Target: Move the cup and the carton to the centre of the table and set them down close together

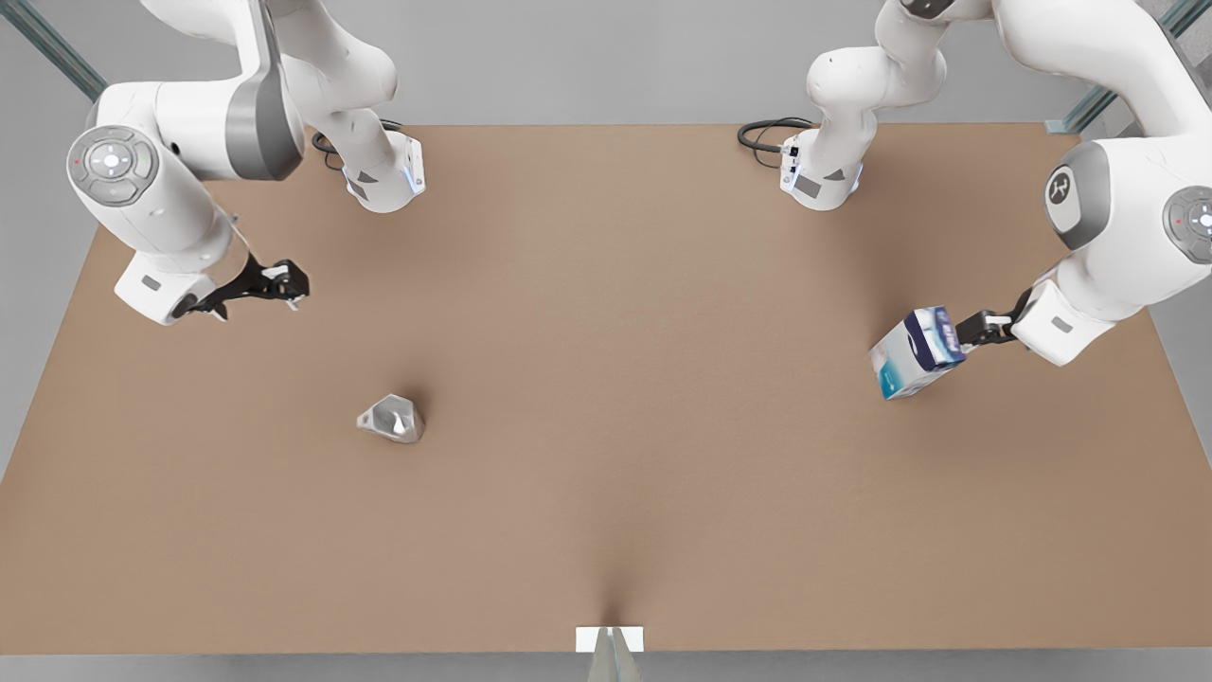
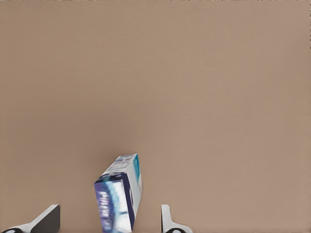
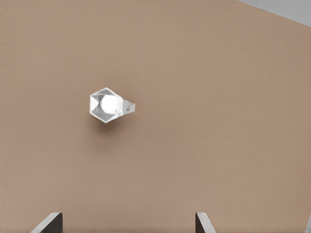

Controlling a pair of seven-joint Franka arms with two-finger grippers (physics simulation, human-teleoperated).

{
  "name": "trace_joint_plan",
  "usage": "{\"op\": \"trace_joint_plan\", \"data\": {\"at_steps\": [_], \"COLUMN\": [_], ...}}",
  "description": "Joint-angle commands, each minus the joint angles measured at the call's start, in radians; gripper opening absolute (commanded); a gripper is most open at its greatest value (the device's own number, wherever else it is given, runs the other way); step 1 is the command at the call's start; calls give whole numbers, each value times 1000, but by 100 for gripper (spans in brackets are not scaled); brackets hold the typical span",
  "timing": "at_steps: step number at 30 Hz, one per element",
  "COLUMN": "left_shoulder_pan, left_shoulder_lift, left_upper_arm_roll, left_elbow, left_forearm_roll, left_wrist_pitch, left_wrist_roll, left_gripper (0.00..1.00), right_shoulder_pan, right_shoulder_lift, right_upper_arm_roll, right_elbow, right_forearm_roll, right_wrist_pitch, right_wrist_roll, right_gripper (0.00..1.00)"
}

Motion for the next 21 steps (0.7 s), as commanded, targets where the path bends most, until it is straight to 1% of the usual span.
{"op": "trace_joint_plan", "data": {"at_steps": [1, 3, 5, 6, 7, 8, 9, 10, 13, 16, 19, 21], "left_shoulder_pan": [2, 2, 8, 5, 5, 7, 8, 7, 5, 4, 7, 2], "left_shoulder_lift": [0, 0, 5, 3, 3, 2, 2, 3, 6, 2, 6, 10], "left_upper_arm_roll": [0, 0, 0, 0, 2, 2, 2, 2, 3, 5, 5, 3], "left_elbow": [0, 0, 0, 6, 9, 11, 13, 19, 19, 20, 19, 19], "left_forearm_roll": [-1, -1, -1, -1, 0, 2, 2, 2, 3, 3, 5, 25], "left_wrist_pitch": [0, 0, 0, 0, 0, -2, -3, -11, -21, -67, -72, -69], "left_wrist_roll": [0, -1, 11, 14, 16, 16, 16, 16, 13, -1, 0, 0], "left_gripper": [100, 100, 100, 100, 100, 100, 100, 100, 100, 100, 100, 100], "right_shoulder_pan": [4, 22, 24, 47, 110, 111, 111, 110, 127, 128, 136, 134], "right_shoulder_lift": [0, 103, 207, 253, 287, 287, 292, 310, 338, 384, 428, 440], "right_upper_arm_roll": [0, 0, 0, 2, 0, 2, 0, 0, 0, 0, 0, -1], "right_elbow": [0, 0, -3, -3, -35, -107, -141, -181, -227, -218, -167, -163], "right_forearm_roll": [0, 2, 68, 71, 74, 77, 78, 124, 150, 150, 155, 153], "right_wrist_pitch": [0, 18, 55, 90, 155, 250, 299, 356, 437, 479, 494, 509], "right_wrist_roll": [0, 25, 58, 107, 236, 262, 268, 278, 298, 296, 295, 295], "right_gripper": [100, 100, 100, 100, 100, 100, 100, 100, 100, 100, 100, 100]}}
